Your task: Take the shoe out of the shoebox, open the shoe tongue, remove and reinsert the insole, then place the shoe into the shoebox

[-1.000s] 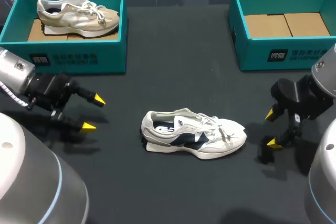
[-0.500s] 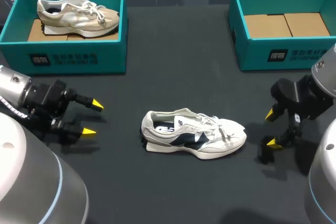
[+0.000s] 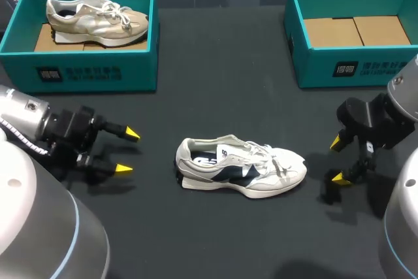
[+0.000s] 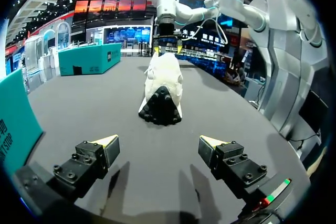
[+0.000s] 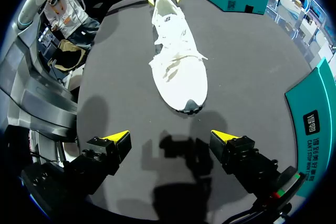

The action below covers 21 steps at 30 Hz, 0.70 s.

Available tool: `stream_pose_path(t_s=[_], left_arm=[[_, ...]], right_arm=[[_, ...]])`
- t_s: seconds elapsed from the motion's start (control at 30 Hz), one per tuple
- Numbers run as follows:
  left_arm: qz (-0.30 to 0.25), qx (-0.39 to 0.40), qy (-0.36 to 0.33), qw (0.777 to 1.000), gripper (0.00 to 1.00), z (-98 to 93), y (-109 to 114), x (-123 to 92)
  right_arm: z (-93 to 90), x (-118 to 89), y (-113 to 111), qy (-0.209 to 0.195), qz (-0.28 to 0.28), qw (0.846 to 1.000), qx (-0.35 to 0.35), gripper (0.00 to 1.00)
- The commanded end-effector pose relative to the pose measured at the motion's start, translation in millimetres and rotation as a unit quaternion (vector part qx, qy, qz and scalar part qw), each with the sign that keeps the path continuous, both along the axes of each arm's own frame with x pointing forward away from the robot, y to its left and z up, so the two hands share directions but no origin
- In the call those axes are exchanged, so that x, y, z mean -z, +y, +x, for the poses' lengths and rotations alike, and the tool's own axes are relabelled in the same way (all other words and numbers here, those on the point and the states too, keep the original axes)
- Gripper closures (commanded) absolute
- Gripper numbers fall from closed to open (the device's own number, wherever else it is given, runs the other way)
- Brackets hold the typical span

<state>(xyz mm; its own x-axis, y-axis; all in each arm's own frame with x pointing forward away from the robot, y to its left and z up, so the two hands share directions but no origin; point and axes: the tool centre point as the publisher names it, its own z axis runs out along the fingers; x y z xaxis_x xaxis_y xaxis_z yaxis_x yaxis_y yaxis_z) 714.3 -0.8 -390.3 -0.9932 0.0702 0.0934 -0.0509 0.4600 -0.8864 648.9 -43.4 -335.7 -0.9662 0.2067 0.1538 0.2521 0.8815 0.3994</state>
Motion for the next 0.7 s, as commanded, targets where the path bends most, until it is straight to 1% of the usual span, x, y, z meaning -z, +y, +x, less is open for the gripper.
stream_pose_path(t_s=[0.03,0.27,0.33,0.43,0.7], left_arm=[[0.001,-0.001,0.0,1.0,0.0,-0.2,-2,1],[0.001,-0.001,0.0,1.0,0.0,-0.2,-2,1],[-0.007,-0.001,-0.003,1.0,0.0,-0.5,-2,4],[-0.028,-0.008,0.004,1.0,0.0,-2.4,-7,6],[-0.033,-0.014,-0.008,0.999,0.0,-5.2,-27,14]], right_arm=[[-0.9,0,0,-0.001,-0.001,1.0,0.0,0.0],[-0.9,0,0,-0.001,-0.001,1.0,0.0,0.0],[-0.9,0,0,-0.001,-0.001,1.0,0.0,0.0],[-0.9,0,0,-0.001,-0.001,1.0,0.0,0.0],[-0.9,0,0,-0.001,-0.001,1.0,0.0,0.0]])
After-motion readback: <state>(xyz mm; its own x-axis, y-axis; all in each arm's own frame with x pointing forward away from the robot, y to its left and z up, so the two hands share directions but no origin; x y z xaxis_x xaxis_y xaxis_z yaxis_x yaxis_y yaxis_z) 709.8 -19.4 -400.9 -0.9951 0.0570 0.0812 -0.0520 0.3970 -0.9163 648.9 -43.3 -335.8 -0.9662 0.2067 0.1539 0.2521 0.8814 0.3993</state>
